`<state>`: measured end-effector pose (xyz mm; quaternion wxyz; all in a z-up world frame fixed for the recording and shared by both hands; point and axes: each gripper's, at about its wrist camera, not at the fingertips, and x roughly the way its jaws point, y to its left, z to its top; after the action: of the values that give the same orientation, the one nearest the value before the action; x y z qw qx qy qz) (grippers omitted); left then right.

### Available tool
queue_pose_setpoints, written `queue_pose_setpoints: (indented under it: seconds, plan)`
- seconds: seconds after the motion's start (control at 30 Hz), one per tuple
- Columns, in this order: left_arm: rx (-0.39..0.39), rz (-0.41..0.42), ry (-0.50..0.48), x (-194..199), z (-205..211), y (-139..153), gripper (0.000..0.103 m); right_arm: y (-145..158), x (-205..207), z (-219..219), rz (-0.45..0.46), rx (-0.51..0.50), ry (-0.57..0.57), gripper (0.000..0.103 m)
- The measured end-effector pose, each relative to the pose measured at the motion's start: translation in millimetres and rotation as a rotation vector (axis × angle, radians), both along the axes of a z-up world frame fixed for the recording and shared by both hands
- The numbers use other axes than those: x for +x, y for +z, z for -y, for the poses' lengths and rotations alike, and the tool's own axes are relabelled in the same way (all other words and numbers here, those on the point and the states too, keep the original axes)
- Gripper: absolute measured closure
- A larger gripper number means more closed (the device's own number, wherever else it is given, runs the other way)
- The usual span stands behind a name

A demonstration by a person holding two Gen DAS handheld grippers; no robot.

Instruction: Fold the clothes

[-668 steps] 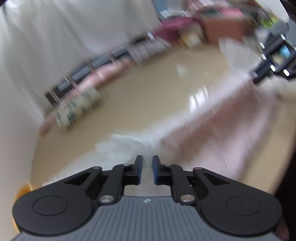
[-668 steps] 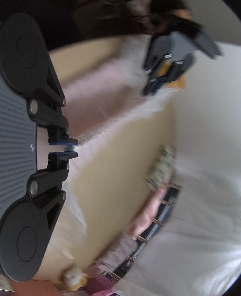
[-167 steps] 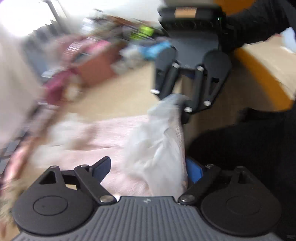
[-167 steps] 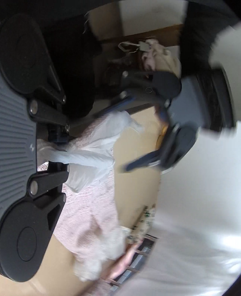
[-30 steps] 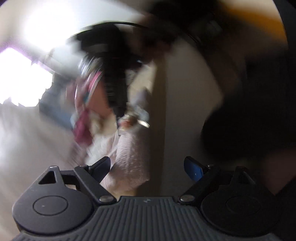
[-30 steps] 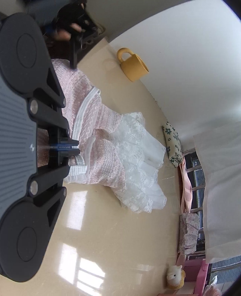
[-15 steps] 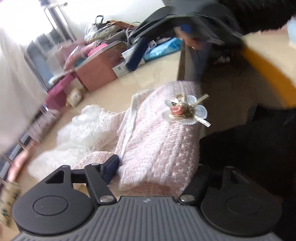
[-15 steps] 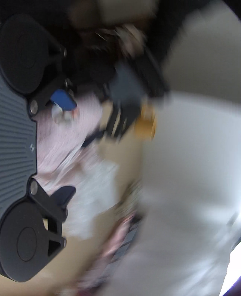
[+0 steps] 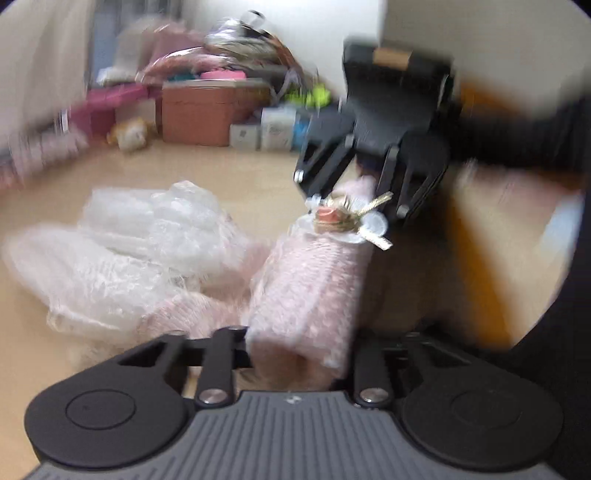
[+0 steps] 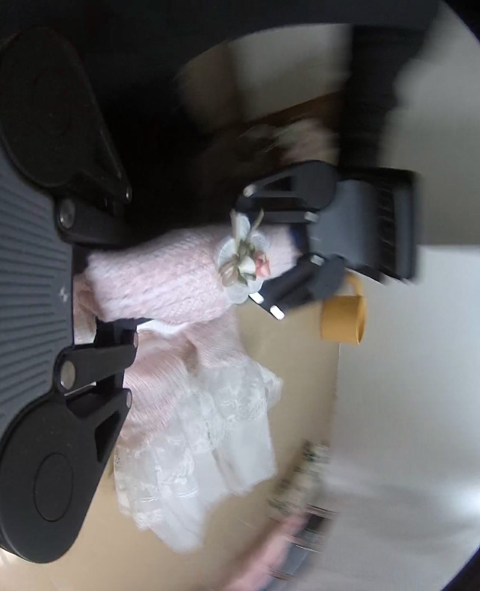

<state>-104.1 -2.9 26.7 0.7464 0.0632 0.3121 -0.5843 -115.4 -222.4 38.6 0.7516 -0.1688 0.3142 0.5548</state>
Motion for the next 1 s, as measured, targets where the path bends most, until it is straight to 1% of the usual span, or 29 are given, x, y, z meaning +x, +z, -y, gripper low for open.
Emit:
queue_pose_setpoints:
  seconds: [0.07,0.1,0.13,0.17,0.2,0.23,0.27,0.3,0.33,0.37,0.4,0.43,0.47,0.5,0.53,0.57,0.6,0.63,0.67,0.7,0.73,0.8,0.83,0.87,0.9,0.93,0.97,1.0]
  plan:
    - [-0.129,-0.192,0.044,18.6,-18.3,-0.4,0.080,10.3,19.4,10.5,-0.165,0.075,0.035,0.089]
    - [-0.188,-0.287,0.070,28.4,-26.6,-2.7,0.079,8.5,30.7,15.4,-0.254,0.123,0.040,0.087]
    - [-0.235,-0.373,0.107,37.9,-33.8,-6.5,0.077,2.9,42.2,20.8,-0.336,0.180,0.025,0.084]
    - [-0.258,-0.440,0.166,46.6,-38.6,-13.6,0.076,-6.5,53.6,27.2,-0.414,0.237,-0.014,0.076]
    - [-0.271,-0.502,0.224,54.4,-42.4,-21.0,0.075,-15.9,65.0,33.5,-0.492,0.294,-0.053,0.054]
    - [-0.260,-0.550,0.277,59.4,-44.1,-29.1,0.069,-25.3,74.3,39.8,-0.557,0.342,-0.101,0.023]
    - [-0.239,-0.578,0.321,62.1,-45.2,-35.8,0.069,-34.5,77.8,45.9,-0.588,0.367,-0.169,0.016]
    - [-0.231,-0.581,0.348,62.6,-46.7,-39.9,0.069,-42.9,80.5,52.1,-0.612,0.392,-0.233,0.017]
    - [-0.241,-0.588,0.369,61.9,-48.6,-43.4,0.069,-49.6,80.2,58.8,-0.617,0.424,-0.285,0.018]
    - [-0.260,-0.618,0.378,62.4,-50.2,-47.2,0.070,-56.4,78.0,67.2,-0.631,0.480,-0.333,0.018]
    - [-0.273,-0.648,0.389,63.4,-51.1,-50.5,0.070,-62.6,75.9,75.7,-0.647,0.548,-0.371,0.021]
    - [-0.274,-0.673,0.397,66.1,-50.4,-51.9,0.071,-68.2,73.3,82.3,-0.656,0.601,-0.420,0.030]
    - [-0.276,-0.690,0.396,69.6,-49.1,-51.8,0.070,-72.9,71.2,85.3,-0.665,0.621,-0.470,0.059]
    - [-0.272,-0.712,0.390,72.5,-47.5,-51.4,0.070,-76.8,68.4,87.7,-0.667,0.635,-0.520,0.091]
    - [-0.268,-0.733,0.389,75.1,-46.5,-50.9,0.068,-78.5,63.9,88.6,-0.655,0.636,-0.569,0.094]
    - [-0.273,-0.748,0.407,76.8,-47.9,-50.2,0.059,-80.2,59.5,89.4,-0.642,0.637,-0.617,0.094]
    - [-0.288,-0.756,0.431,76.9,-52.0,-49.2,0.053,-81.7,53.8,90.5,-0.630,0.643,-0.660,0.094]
    - [-0.287,-0.748,0.442,74.9,-53.9,-45.8,0.045,-82.4,45.4,92.6,-0.622,0.662,-0.692,0.094]
    - [-0.259,-0.721,0.456,71.1,-55.0,-39.5,0.040,-82.9,38.1,95.5,-0.617,0.675,-0.730,0.094]
    - [-0.232,-0.693,0.469,67.4,-56.1,-33.3,0.036,-82.5,32.2,96.2,-0.608,0.674,-0.762,0.094]
    - [-0.203,-0.655,0.483,63.0,-56.9,-25.7,0.035,-80.8,29.1,94.7,-0.590,0.656,-0.781,0.094]
    - [-0.143,-0.535,0.513,51.4,-57.5,-4.1,0.035,-77.2,22.7,91.7,-0.554,0.622,-0.818,0.088]
    - [-0.113,-0.475,0.527,45.6,-57.8,6.7,0.035,-75.5,19.5,90.2,-0.536,0.604,-0.836,0.087]
    - [-0.079,-0.403,0.554,38.8,-57.9,17.1,0.035,-72.9,17.3,86.9,-0.512,0.583,-0.850,0.084]
    - [-0.038,-0.310,0.611,30.1,-56.7,25.7,0.035,-68.4,17.7,78.9,-0.469,0.552,-0.849,0.080]
    - [0.004,-0.223,0.669,21.9,-53.7,32.4,0.033,-63.8,18.1,70.9,-0.427,0.521,-0.847,0.078]
    - [0.034,-0.157,0.709,16.7,-49.1,36.1,0.030,-59.2,18.6,62.8,-0.384,0.490,-0.845,0.076]
    - [0.037,-0.136,0.711,17.8,-41.2,33.3,0.029,-54.6,19.0,54.8,-0.342,0.459,-0.843,0.077]
